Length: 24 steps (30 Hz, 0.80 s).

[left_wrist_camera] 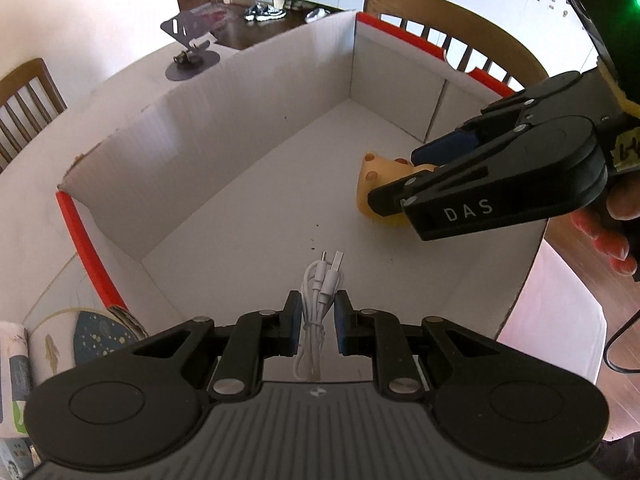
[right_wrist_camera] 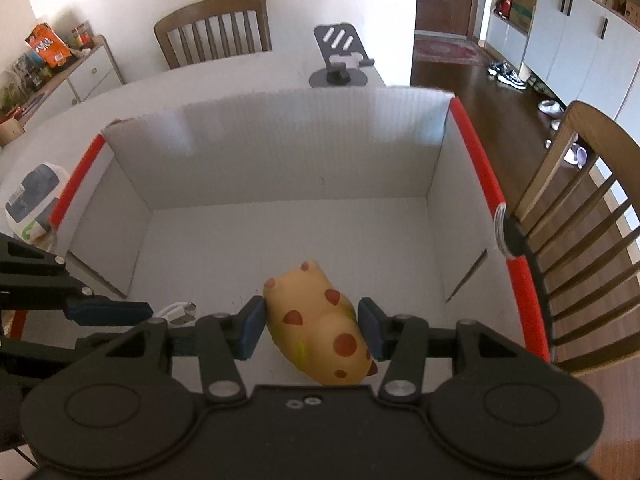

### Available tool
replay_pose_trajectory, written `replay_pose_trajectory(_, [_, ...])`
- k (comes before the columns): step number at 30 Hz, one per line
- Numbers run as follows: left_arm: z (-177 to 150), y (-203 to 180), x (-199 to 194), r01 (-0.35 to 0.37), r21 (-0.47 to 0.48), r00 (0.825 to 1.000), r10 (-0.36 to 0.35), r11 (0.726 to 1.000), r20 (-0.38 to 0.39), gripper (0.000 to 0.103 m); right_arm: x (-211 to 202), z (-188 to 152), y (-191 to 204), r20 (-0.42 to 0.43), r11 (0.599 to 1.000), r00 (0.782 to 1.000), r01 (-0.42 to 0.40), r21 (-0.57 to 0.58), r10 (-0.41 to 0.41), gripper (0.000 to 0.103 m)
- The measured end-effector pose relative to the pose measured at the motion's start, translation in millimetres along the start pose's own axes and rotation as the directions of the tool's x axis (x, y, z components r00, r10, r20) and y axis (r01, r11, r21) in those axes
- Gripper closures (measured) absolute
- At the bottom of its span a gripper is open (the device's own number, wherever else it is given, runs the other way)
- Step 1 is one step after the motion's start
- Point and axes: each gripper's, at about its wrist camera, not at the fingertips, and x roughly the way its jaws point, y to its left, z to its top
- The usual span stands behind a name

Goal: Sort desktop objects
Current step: 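Lower the yellow toy into the red box and open the right tool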

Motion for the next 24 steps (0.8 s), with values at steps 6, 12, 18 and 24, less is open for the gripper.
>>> replay_pose_trajectory(6, [1.1, 0.4, 1.7, 0.000, 0.007, 1.000, 0.000, 1.000, -0.009, 0.087, 2.1, -0.2, 0.2, -0.014, 1.000, 1.000, 0.001, 0.002, -0.001, 0.053])
replay_pose_trajectory(12, [2.0, 0.3, 2.1, 0.000, 0.005, 1.000, 0.000, 1.000, -0.010, 0.087, 2.5, 0.9, 0.7, -0.020, 1.000, 1.000, -0.001, -0.005, 0.001, 0.051])
replay_pose_trajectory(18, [2.1, 0.1, 2.9, -0.001, 0.005, 1.000, 0.001, 1.000, -0.006, 0.087, 0.1, 1.2, 1.6, -0.016, 1.000, 1.000, -0.001, -0.003, 0.001, 0.044])
replay_pose_trajectory(24, [0.5, 0.4, -1.2, 0.007, -0.006, 1.000, -0.007, 1.000, 0.010, 0.084, -4.6, 2.3, 2.2, 0.001, 1.000, 1.000, -0.007, 0.001, 0.007, 0.042])
